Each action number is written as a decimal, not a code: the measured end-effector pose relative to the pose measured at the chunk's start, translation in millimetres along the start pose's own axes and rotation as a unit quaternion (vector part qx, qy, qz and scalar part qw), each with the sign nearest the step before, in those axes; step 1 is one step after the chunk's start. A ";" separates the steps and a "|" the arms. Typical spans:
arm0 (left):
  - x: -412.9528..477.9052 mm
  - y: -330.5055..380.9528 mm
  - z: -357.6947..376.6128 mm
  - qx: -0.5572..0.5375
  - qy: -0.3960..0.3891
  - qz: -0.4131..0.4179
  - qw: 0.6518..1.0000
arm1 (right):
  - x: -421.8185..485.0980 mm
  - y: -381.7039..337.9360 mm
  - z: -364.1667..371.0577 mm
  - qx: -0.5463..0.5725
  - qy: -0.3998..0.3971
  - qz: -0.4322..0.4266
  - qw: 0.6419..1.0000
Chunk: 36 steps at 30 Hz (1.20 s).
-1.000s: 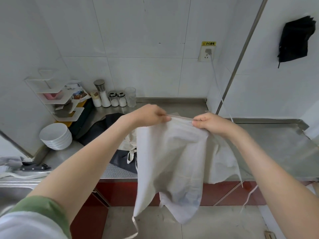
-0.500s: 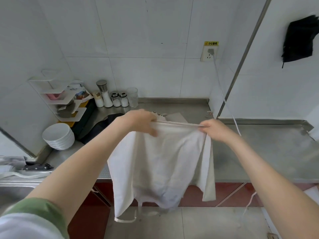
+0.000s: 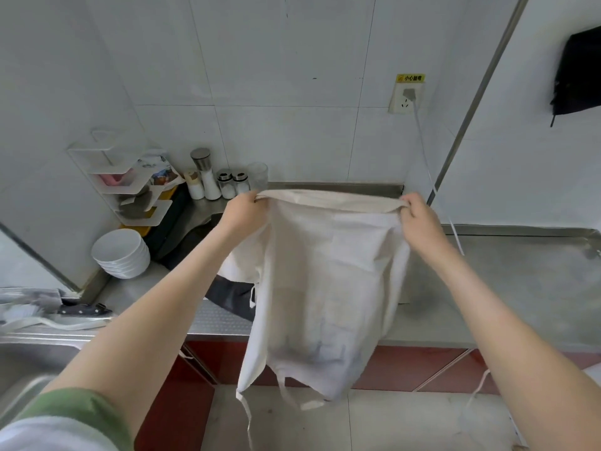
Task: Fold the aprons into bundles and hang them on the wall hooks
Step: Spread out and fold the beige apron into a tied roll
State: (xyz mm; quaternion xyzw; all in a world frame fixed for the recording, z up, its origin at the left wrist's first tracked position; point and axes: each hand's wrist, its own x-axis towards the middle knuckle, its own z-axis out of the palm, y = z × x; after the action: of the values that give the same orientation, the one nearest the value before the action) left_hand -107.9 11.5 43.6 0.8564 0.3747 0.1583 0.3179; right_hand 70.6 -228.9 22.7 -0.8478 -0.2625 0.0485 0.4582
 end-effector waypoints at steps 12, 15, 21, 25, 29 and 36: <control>-10.0 11.2 17.5 -0.107 0.248 0.075 0.960 | -0.6 2.5 -4.7 -0.130 0.053 -0.072 0.987; -19.1 -12.3 49.2 0.277 -0.049 0.073 0.957 | -17.9 36.7 17.5 -0.324 -0.195 -0.009 0.926; 1.8 -26.7 53.7 0.249 -0.028 0.090 0.964 | -6.5 51.8 5.4 -0.267 -0.175 0.029 0.947; 12.8 -37.2 41.3 0.329 -0.028 0.086 0.940 | 9.3 73.5 -5.1 -0.299 -0.151 0.039 0.941; 25.2 -41.6 20.7 0.483 -0.106 0.119 0.861 | 27.8 81.6 -19.6 -0.325 -0.148 0.069 0.932; 50.7 -24.6 17.4 0.529 -0.120 -0.032 0.839 | 78.9 67.7 -21.8 -0.348 -0.145 0.077 0.923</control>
State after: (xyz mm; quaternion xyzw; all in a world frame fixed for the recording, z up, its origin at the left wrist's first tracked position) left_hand -78.5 54.4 15.9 0.8941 0.3877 -0.1783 -0.1362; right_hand 172.5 -236.6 -6.7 -0.9550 -0.2609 0.1118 0.0865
